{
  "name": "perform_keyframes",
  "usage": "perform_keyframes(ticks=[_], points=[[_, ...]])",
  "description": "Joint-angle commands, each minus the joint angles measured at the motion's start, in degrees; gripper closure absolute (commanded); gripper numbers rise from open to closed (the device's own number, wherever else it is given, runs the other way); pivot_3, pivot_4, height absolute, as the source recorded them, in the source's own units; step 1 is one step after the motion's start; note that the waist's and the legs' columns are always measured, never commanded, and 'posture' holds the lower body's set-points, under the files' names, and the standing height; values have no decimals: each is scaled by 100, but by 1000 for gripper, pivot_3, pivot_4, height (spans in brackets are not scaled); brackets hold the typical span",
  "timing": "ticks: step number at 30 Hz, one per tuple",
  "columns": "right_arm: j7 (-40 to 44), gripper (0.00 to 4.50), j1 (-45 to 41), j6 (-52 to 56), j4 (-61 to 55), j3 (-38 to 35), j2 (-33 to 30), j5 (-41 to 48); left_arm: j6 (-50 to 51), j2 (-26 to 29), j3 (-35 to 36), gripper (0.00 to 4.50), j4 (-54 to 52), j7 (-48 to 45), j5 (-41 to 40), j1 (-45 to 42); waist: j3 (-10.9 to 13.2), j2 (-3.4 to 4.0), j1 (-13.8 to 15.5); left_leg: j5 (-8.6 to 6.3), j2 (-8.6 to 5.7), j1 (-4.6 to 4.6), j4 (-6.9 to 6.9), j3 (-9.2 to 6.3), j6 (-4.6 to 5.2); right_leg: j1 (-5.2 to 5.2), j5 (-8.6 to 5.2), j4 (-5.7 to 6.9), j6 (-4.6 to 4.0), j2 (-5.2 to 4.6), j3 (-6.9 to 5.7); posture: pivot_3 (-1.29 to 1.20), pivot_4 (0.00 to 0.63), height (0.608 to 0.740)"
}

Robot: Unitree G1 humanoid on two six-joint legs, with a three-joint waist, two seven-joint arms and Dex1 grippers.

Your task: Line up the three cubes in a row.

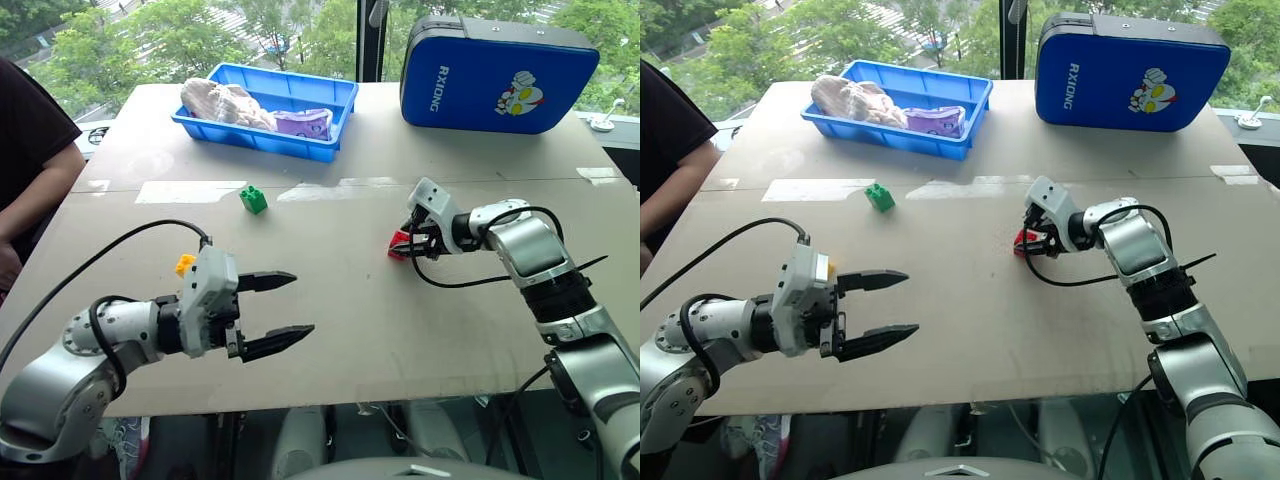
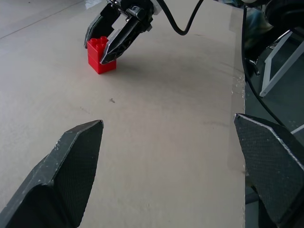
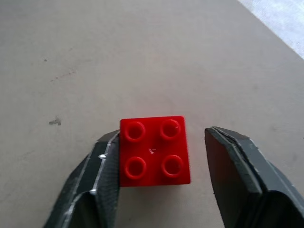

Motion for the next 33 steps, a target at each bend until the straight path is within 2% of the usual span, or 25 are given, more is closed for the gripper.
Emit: perform_keyframes(ticks=[1, 9, 16, 28, 30, 32, 33], points=[[257, 3189, -198, -424, 92, 121, -160, -40, -144, -53, 207, 0, -177, 19, 0, 113, 0, 0, -2, 0, 0, 1, 0, 0, 0, 0, 0, 0, 0, 0, 0, 0, 150, 740], [1159, 3189, -503, -1850, 734, 482, -363, -184, -176, -106, 293, 0, -238, 75, -10, 258, 0, 0, -2, 0, 1, 2, 1, -1, 0, 0, 0, 1, 1, 1, -1, 0, 150, 740], [1652, 3189, -1117, -3311, 2175, 670, -107, -534, -139, -121, 349, 0, -313, 103, -61, 318, 0, 0, -10, 0, 0, 2, 1, 0, 0, 0, 0, 1, 0, 2, -1, 0, 150, 740], [2078, 3189, -1436, -4100, 3124, 609, 173, -766, -98, -129, 479, 0, -492, 232, -122, 485, 0, 1, -18, 1, 6, 5, 0, -1, -1, 1, 1, 3, -1, 2, 0, 0, 150, 740], [2123, 2169, -1458, -4148, 3221, 575, 200, -776, -85, -129, 482, 0, -508, 258, -137, 480, 0, 1, -17, 1, 6, 5, 0, -1, -1, 1, 1, 3, -1, 2, 0, 0, 150, 740], [2097, 1405, -1485, -4194, 3316, 537, 225, -807, -72, -129, 485, 0, -516, 281, -147, 470, 1, 2, -17, 1, 6, 5, 0, -1, -2, 1, 1, 3, -1, 2, -1, 0, 150, 740], [2107, 1405, -1490, -4245, 3348, 528, 223, -820, -67, -129, 487, 0, -520, 291, -150, 469, 1, 2, -16, 1, 6, 4, 0, -1, -2, 1, 1, 3, -1, 2, 0, 0, 150, 740]])
